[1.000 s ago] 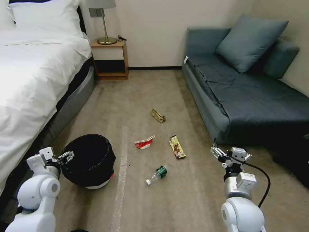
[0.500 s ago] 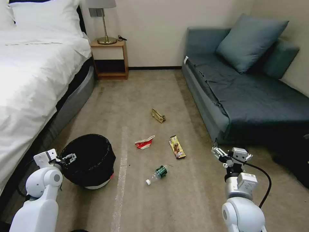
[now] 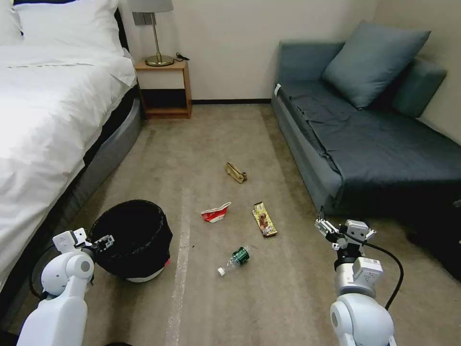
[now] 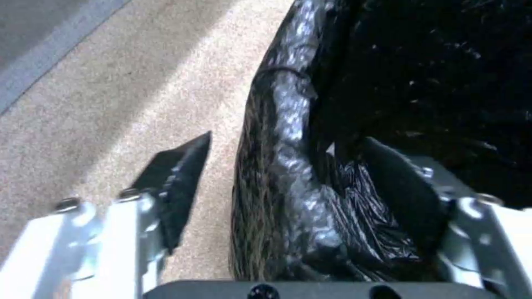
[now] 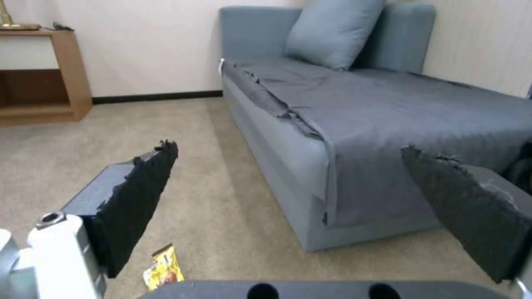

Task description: Pick up the trash bin, then pick up the garbage on the floor and place it into the trash bin.

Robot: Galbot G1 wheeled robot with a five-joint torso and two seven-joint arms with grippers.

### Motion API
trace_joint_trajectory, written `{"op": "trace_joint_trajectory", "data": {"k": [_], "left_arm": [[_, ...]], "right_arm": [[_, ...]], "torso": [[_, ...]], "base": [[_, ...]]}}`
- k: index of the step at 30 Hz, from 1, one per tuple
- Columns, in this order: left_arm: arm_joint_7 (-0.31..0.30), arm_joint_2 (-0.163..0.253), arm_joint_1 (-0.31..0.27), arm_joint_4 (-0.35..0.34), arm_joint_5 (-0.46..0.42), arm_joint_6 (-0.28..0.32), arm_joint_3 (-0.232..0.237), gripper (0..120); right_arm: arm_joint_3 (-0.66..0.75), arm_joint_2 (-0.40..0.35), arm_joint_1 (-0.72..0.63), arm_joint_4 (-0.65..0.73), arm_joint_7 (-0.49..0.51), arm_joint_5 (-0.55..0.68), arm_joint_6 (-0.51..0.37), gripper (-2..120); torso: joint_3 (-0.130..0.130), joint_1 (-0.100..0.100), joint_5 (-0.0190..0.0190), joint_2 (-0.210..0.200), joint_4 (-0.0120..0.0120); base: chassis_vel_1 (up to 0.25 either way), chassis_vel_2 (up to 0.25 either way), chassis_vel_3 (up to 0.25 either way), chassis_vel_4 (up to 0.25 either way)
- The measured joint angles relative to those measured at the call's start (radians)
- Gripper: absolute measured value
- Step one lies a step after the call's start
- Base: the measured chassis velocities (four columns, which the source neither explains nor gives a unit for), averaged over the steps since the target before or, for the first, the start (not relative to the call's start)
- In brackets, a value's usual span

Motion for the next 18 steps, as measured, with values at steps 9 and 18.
{"op": "trace_joint_trajectory", "data": {"k": [9, 18], "left_arm": [[-0.002, -0.007, 0.008, 0.007, -0.018, -0.007, -0.008, 36], [-0.012, -0.014, 0.013, 0.006, -0.045, -0.007, -0.020, 6]], "right_arm": [[0.002, -0.009, -0.007, 0.009, 0.003, 0.000, 0.008, 100], [0.001, -0.017, -0.012, 0.019, 0.009, 0.011, 0.009, 100]], "torso": [[0.000, 0.000, 0.0006, 0.000, 0.0001], [0.000, 0.000, 0.0004, 0.000, 0.0001]], "base": [[0.000, 0.000, 0.000, 0.000], [0.000, 0.000, 0.000, 0.000]]}}
